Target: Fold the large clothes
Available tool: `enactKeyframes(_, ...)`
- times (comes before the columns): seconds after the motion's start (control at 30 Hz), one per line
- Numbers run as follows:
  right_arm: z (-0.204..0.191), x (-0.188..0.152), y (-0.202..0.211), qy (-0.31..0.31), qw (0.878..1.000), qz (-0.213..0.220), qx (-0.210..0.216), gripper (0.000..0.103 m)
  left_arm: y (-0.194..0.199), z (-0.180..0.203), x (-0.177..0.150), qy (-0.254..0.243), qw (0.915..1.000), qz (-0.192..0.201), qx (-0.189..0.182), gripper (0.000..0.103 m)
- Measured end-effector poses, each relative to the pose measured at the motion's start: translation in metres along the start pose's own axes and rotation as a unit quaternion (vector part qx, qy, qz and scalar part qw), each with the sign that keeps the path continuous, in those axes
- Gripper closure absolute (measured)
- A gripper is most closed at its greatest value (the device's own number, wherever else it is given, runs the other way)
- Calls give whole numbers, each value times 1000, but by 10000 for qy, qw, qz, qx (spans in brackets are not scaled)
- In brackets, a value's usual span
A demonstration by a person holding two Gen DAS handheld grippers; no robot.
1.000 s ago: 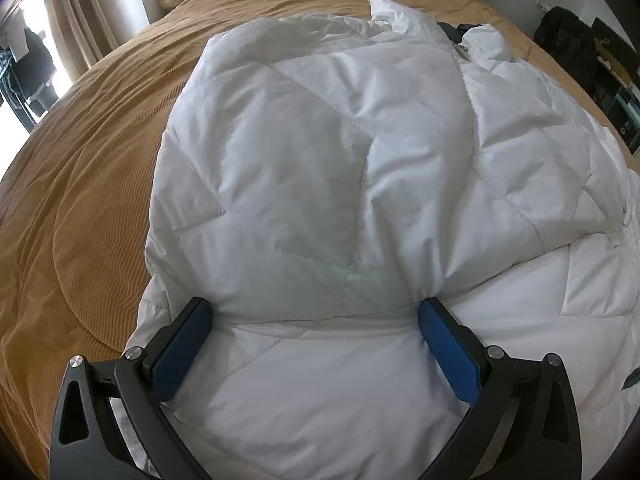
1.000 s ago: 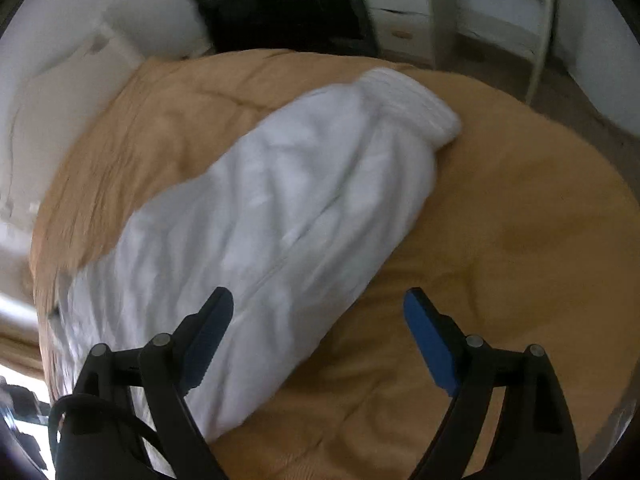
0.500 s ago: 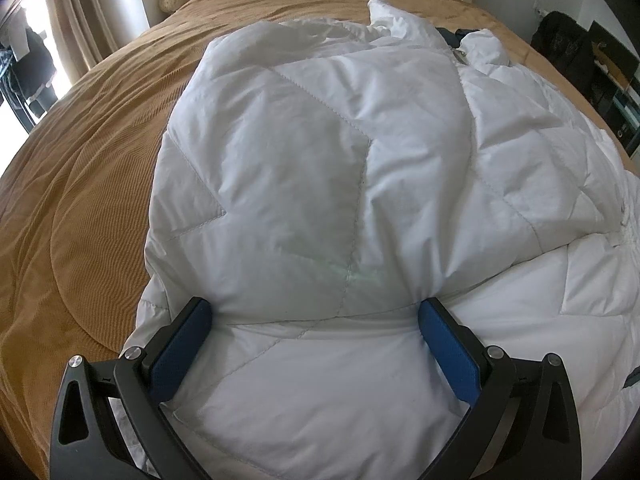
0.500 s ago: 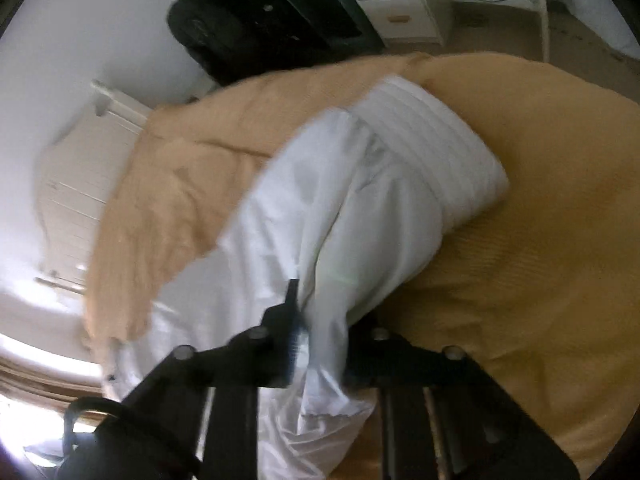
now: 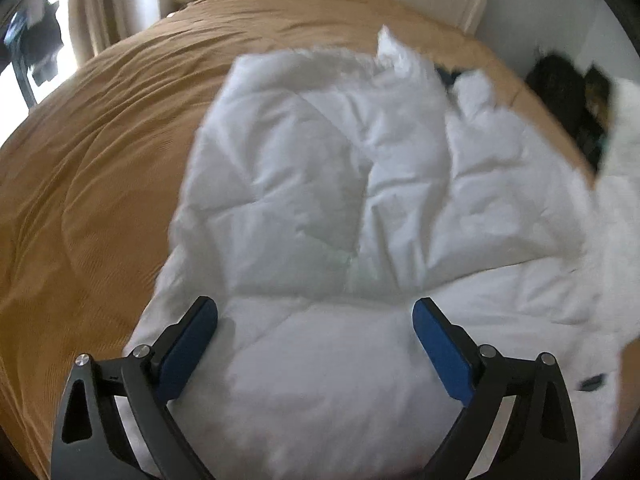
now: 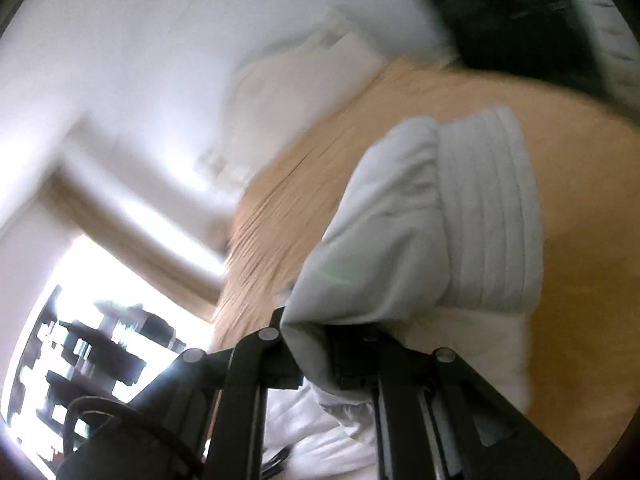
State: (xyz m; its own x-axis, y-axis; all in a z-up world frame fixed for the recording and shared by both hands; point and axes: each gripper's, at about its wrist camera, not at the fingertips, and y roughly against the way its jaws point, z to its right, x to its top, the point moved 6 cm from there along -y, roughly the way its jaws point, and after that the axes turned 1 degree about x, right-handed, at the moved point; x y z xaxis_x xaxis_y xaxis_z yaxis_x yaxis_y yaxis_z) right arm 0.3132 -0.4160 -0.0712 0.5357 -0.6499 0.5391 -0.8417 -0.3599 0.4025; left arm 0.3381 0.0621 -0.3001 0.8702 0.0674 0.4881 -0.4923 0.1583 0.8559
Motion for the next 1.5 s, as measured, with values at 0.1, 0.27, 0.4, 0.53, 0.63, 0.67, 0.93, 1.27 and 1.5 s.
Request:
enactKeyframes(0.1, -60, -61, -76, 405, 9952, -796, 396, 93, 21, -21, -7, 296, 9994, 50, -141, 5)
enactKeyframes(0.27, -76, -188, -213, 606, 9717, -2274, 186, 60, 30, -44, -12, 644, 9973, -66, -356, 5)
enactKeyframes(0.4, -52, -262, -257, 1258, 9423, -3025, -690, 46, 31, -45, -2, 892, 9936, -87, -693, 5)
enactKeyframes(0.53, -74, -255, -224, 1878, 9400, -2787, -592, 30, 32, -37, 13, 1116, 9878, 39, -1088, 5)
enactKeyframes(0.63, -71, -218, -182, 1926, 9514, -2374, -365, 24, 34, -21, 32, 1246, 9807, 171, -1496, 4)
enactKeyframes(0.67, -68, -209, -173, 1874, 9549, -2280, -329, 23, 34, -15, 37, 1249, 9794, 210, -1576, 4)
enactKeyframes(0.93, 3, -160, -94, 967, 9756, -1815, -769, 23, -34, 54, 72, 891, 9897, -330, -1074, 18)
enactKeyframes(1.27, 47, -120, -76, 1277, 9621, -1427, -1943, 58, -41, 11, 73, 1092, 9877, -665, -899, 77)
enactKeyframes(1.5, 54, -82, -157, 1470, 9462, -1513, -2455, 58, -60, 16, 65, 874, 9909, -668, -779, 75)
